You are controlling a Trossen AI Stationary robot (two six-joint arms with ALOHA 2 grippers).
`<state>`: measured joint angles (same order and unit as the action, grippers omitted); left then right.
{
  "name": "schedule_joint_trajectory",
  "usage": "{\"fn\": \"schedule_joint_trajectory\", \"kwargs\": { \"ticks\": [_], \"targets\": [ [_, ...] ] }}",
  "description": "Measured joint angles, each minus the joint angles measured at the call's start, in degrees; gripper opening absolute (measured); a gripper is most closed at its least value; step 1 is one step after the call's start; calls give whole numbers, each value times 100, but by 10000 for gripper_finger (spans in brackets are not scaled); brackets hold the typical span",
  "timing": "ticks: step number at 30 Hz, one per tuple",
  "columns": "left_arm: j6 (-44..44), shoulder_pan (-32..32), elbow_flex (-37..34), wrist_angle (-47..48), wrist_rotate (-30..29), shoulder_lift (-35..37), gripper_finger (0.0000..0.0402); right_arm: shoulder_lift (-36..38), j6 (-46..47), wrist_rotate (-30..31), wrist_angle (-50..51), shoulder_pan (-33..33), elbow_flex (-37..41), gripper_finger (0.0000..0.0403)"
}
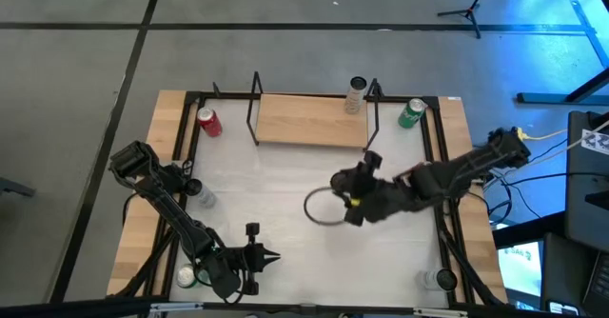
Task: Place canned beverage on shelf
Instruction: Put the white yellow soda can on the shelf aligned with the other white yellow soda can
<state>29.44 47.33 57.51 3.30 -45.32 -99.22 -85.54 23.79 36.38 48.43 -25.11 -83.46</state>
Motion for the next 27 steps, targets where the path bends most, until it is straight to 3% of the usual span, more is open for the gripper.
{"fn": "schedule_joint_trajectory", "kwargs": {
  "ticks": [5, 14, 19, 27],
  "targets": [
    [-1, 1, 0, 14, 0, 0, 18, 4, -399, -754, -908, 159, 277, 240],
    [213, -7, -1, 15, 283, 0, 21, -79, -600, -2100, -4115, -20, 2124, 240],
    [310, -182, -2, -76, 258, -35, 55, -287, -555, -2245, -5258, -123, 2820, 240],
    [130, -595, -2, -337, 617, -368, 126, -715, -410, -2281, -5561, -157, 2870, 243]
  ]
}}
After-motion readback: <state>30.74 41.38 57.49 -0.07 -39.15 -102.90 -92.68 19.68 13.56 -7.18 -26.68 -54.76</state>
